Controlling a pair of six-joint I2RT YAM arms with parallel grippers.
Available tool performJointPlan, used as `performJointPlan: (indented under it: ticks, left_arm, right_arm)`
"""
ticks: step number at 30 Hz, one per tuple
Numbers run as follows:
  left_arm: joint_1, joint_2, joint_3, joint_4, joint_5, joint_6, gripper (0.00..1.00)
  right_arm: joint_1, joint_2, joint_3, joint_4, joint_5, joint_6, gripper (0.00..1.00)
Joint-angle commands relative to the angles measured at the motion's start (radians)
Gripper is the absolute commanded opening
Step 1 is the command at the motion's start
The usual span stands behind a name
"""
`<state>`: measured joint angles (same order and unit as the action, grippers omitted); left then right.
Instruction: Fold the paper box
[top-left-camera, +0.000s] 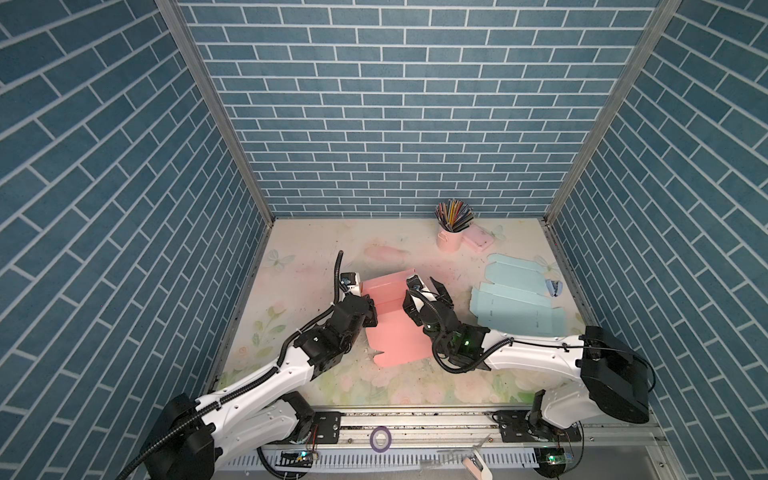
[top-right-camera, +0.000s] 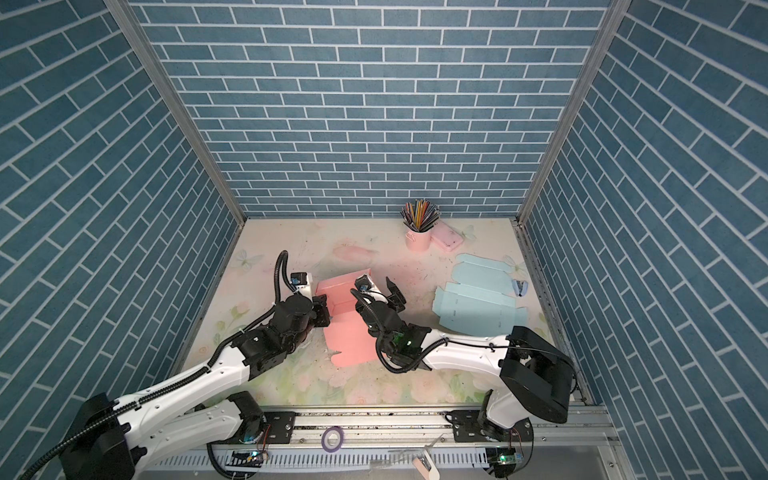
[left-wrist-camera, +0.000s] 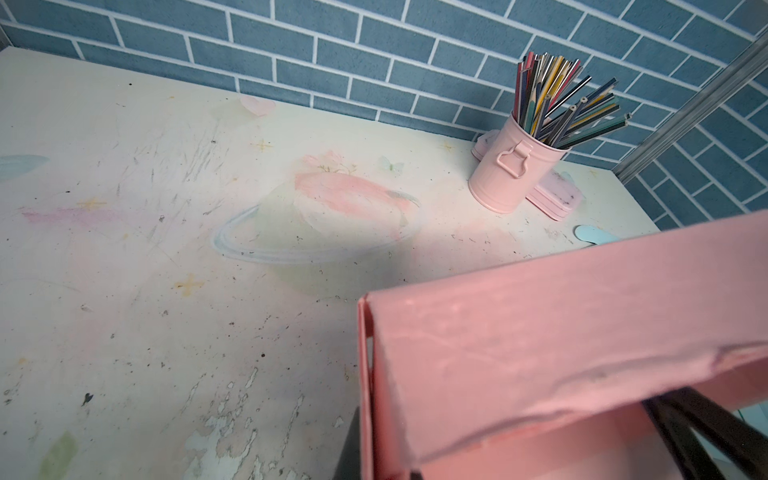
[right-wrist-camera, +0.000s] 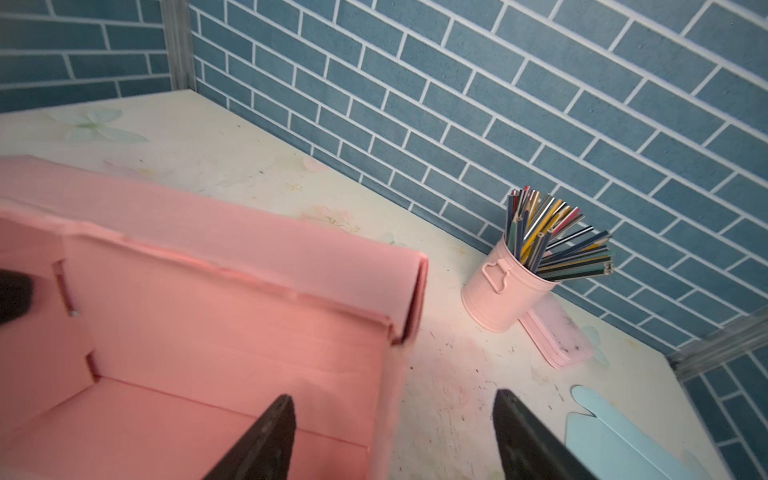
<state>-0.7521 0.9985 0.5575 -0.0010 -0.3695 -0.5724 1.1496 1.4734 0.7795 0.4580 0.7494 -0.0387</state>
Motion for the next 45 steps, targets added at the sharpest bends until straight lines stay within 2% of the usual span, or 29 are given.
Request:
performJointPlan:
  ticks: [1,6,13,22,28,32,36,39,45]
  left_arm:
    - [0.000,-0.015,0.005,0.029,-0.003,-0.015,0.00]
    - [0.000,-0.029,0.001,0.020,-0.011,-0.011,0.00]
    - [0.001,-0.028,0.001,0.016,-0.011,-0.009,0.00]
    - [0.029,-0.007,0.009,0.006,0.002,0.025,0.00]
    - [0.129,0.038,0.073,-0.103,0.169,0.125,0.00]
    - [0.152,0.080,0.184,-0.265,0.234,0.225,0.00]
    - [0.152,0.154,0.309,-0.448,0.299,0.305,0.00]
    - [0.152,0.228,0.405,-0.582,0.357,0.348,0.00]
    - [0.152,0.375,0.570,-0.820,0.426,0.388,0.00]
  right_arm:
    - [-0.024,-0.021,-0.033,0.019,-0.085,0.090,0.77]
    - [-0.090,-0.066,-0.086,0.007,-0.147,0.193,0.78]
    - [-0.091,-0.078,-0.101,0.013,-0.174,0.142,0.78]
    - [-0.066,-0.174,-0.173,0.082,-0.382,0.040,0.80]
    - [-0.065,-0.394,-0.235,0.000,-0.425,0.085,0.80]
    - [-0.088,-0.515,-0.241,-0.040,-0.444,0.116,0.82]
    - [-0.217,-0.537,-0.223,-0.082,-0.529,0.261,0.83]
    - [-0.330,-0.508,-0.234,-0.056,-0.619,0.378,0.83]
    - [-0.505,-0.451,-0.294,0.042,-0.704,0.552,0.83]
